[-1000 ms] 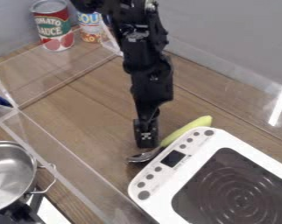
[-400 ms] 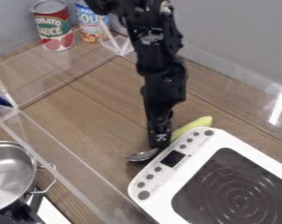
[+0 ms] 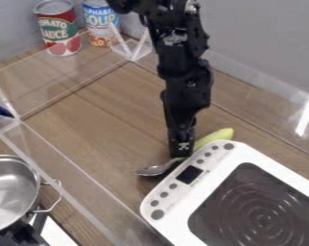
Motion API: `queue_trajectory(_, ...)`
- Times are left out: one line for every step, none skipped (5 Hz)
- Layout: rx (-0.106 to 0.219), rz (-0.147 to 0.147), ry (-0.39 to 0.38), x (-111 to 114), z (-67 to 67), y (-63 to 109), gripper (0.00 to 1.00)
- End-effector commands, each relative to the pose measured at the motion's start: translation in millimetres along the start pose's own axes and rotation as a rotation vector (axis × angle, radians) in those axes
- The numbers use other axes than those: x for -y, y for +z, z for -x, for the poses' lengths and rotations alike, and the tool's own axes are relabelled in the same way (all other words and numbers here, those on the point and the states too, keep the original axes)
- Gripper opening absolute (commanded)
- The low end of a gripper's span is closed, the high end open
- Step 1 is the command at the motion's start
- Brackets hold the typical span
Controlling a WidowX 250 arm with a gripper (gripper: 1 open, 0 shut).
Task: Put green spoon on the white and black stove top
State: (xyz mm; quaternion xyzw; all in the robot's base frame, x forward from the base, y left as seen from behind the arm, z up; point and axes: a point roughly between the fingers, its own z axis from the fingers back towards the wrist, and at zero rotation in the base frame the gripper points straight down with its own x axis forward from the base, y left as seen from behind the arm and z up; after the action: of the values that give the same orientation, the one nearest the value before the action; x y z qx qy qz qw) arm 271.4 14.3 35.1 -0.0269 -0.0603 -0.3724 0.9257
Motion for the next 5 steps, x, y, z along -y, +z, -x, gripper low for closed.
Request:
queue_trajectory(0.018, -0.025, 0.027, -12, -9.5, 9.3, 1.00)
queue_trajectory(0.009, -0.012, -0.011, -10, -15.7, 9.5, 1.00)
queue_trajectory(0.004, 0.002, -0.050, -8, -22.0, 9.7, 1.00)
queue_trajectory(-0.002, 0.017, -0.086, -5, -27.6, 7.8, 1.00)
queue_trajectory(-0.009, 0.027, -0.070, -6, -28.0, 7.4, 1.00)
